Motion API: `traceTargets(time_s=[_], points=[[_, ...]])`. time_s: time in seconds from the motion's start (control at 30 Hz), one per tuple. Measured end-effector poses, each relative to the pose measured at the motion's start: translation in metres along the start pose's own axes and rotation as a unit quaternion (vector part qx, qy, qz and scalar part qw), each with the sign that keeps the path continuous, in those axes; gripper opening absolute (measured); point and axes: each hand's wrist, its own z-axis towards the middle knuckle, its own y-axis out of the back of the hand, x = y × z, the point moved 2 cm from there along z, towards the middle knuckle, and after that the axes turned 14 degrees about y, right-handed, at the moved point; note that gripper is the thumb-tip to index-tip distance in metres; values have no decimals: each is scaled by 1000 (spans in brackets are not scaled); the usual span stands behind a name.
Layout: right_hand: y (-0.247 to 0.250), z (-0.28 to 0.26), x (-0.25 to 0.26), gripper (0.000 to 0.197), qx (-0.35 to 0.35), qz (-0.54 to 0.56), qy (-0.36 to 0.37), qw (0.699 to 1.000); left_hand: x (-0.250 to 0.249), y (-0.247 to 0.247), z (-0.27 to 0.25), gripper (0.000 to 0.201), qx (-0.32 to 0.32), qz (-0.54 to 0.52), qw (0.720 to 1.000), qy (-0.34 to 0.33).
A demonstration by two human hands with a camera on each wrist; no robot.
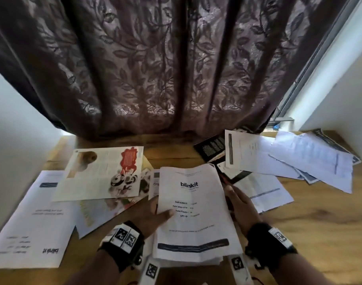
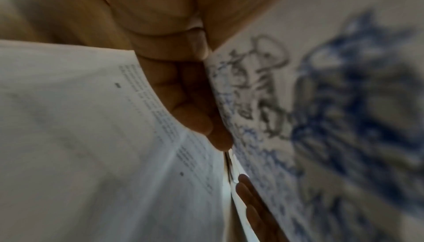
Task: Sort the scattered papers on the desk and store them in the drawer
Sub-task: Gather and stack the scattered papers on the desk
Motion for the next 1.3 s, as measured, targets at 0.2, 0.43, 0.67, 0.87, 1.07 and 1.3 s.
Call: traceTargets(time_s=[0.2, 0.43, 0.67, 0.87, 1.07, 1.3], points=[[-25, -15, -35, 37, 34, -194, -31, 980, 48, 8, 0, 78, 22, -87, 995, 42], [-40, -13, -37, 39, -16, -245, -43, 968, 45, 36, 1, 98, -104, 148, 983, 4], [-46, -11, -29, 38, -21, -294, -43, 955, 39, 38, 0, 96, -87, 271, 959, 12], [-45, -9, -36, 35, -20, -336, -38, 941, 38, 37, 1, 95, -67, 279, 958, -4], [-43, -10, -39, 36, -8, -340, -50, 939, 37, 37, 7, 108, -57, 260, 964, -9], [-48, -13, -33, 41, 18, -363, -24, 931, 38, 36, 8, 112, -63, 298, 952, -26]])
